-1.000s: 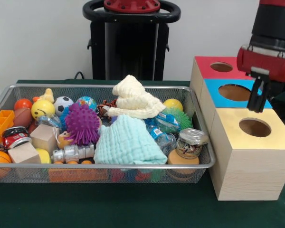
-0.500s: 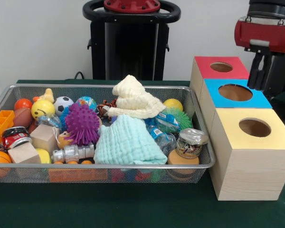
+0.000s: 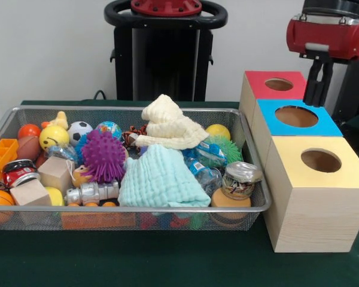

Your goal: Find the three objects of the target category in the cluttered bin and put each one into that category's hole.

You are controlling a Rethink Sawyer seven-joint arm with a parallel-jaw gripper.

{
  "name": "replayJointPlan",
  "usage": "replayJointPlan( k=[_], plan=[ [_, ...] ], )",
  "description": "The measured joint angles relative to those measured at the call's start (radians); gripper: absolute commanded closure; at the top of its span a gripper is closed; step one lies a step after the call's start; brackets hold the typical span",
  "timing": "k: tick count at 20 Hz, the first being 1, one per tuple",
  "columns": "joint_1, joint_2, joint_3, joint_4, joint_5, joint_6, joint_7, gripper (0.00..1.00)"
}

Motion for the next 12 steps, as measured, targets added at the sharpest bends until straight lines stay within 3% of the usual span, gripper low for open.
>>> replayJointPlan(
  k=[5,7,12],
  plan=[
    [-0.056,-0.073,0.045,0.063,-0.026,-0.007,0.0,1.0],
    [-0.128,-0.111,0.1,0.104,-0.092,-0.049,0.0,1.0],
    [-0.301,-0.112,0.165,0.18,-0.332,-0.281,0.0,1.0]
  ],
)
